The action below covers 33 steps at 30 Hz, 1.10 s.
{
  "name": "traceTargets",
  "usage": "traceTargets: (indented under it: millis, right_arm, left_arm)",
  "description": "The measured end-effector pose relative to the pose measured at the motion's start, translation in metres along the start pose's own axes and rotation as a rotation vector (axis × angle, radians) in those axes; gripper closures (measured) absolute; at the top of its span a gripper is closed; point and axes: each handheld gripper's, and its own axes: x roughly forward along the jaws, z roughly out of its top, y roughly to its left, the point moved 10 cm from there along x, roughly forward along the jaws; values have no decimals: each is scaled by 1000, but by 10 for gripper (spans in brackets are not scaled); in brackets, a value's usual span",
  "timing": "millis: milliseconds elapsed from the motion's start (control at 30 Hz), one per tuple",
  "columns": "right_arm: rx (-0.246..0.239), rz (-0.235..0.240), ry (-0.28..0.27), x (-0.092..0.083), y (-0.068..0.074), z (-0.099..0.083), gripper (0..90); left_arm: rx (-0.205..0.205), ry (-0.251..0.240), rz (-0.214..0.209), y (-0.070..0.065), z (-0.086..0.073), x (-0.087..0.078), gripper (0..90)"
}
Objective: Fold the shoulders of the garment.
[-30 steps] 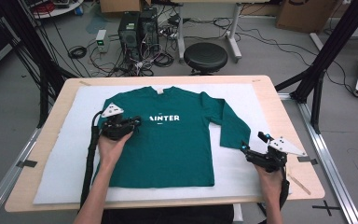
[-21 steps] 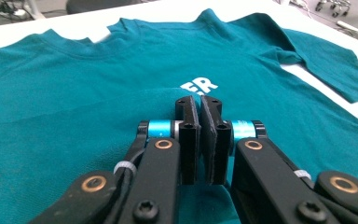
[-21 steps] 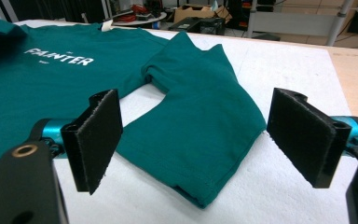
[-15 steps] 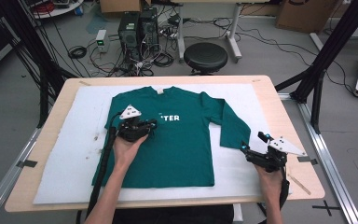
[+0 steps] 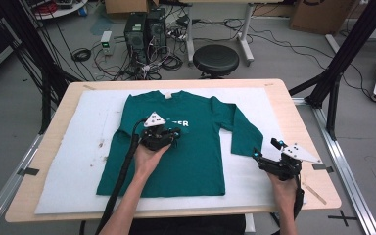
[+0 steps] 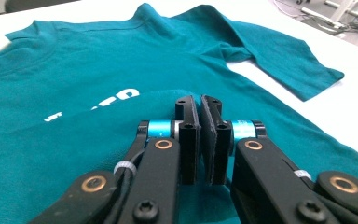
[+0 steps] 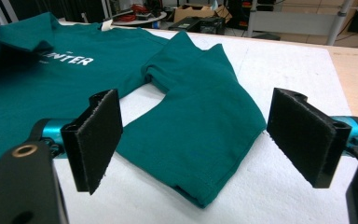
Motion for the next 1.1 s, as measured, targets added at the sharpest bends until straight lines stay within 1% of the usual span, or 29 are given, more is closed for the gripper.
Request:
traceTargets:
  millis: [100,133,200,233,267,400,467,600,667,800,933,1100]
  right_arm:
    - [0,0,1,0,0,0,185]
    - [0,0,1,0,0,0,185]
    - [1,1,1,0,0,0,185]
    - [-1,0,0,0,0,0,185]
    - [0,1,2,0,0,0,185]
    - [0,0,1,0,0,0,185]
    - [-1,0,1,0,0,0,185]
    - [0,0,1,0,0,0,185]
    - [0,1,0,0,0,0,185]
    - [0,2,1,0,0,0,185]
    - [1,1,2,0,0,0,185]
    - [2,0,3,0,0,0,185]
  left_arm:
    - [7,-4,-12,-5,2,2,856]
    - [1,-7,-23,-7,3,4,856]
    - [-4,-8,-28,-9,3,5,856]
    - [-3,-8,-31,-10,3,7,856]
    - [7,0,-29,-12,2,10,856]
    - [6,2,-31,-15,2,14,856]
    - [1,-2,-34,-16,2,16,855]
    - [13,-11,-50,-23,6,19,855]
    - [16,-1,-48,-24,5,21,855]
    - [8,9,-56,-25,2,25,855]
    - [0,1,-63,-27,4,26,855]
    - [-3,11,-70,-28,3,28,855]
